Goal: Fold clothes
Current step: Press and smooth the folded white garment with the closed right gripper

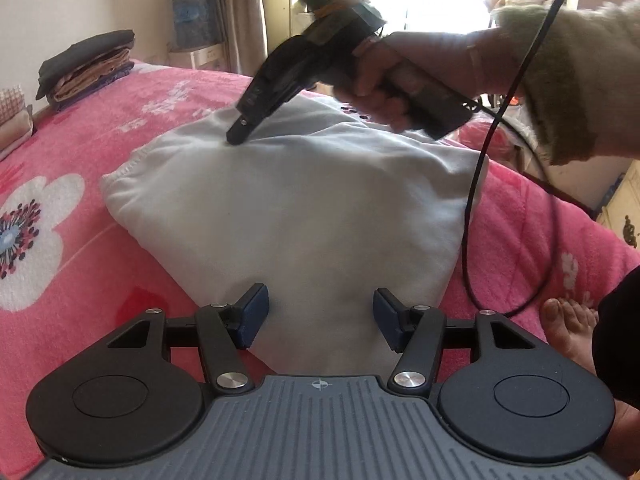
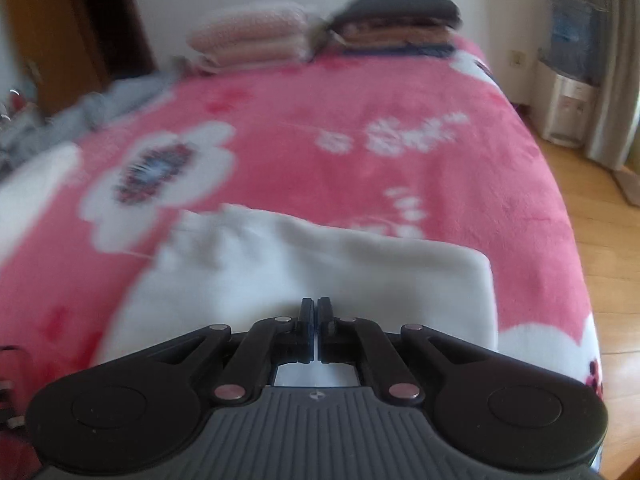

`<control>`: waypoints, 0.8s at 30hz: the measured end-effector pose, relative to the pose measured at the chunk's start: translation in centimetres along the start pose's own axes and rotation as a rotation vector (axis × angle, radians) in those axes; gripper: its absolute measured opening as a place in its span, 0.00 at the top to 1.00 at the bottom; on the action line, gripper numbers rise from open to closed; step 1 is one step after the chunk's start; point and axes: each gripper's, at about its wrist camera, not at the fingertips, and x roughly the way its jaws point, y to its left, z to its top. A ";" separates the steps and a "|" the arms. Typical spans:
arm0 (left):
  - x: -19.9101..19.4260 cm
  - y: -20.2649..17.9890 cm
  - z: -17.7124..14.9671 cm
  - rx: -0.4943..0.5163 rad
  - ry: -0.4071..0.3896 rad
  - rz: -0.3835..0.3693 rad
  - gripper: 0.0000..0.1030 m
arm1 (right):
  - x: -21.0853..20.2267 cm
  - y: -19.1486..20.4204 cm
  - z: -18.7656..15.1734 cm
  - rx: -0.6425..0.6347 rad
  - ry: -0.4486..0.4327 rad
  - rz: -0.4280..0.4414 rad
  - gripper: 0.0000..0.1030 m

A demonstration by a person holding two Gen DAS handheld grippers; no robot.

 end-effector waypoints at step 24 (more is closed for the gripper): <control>-0.5 0.1 0.0 -0.045 -0.003 -0.008 0.43 | 5.4 4.0 4.5 0.086 0.037 0.201 1.00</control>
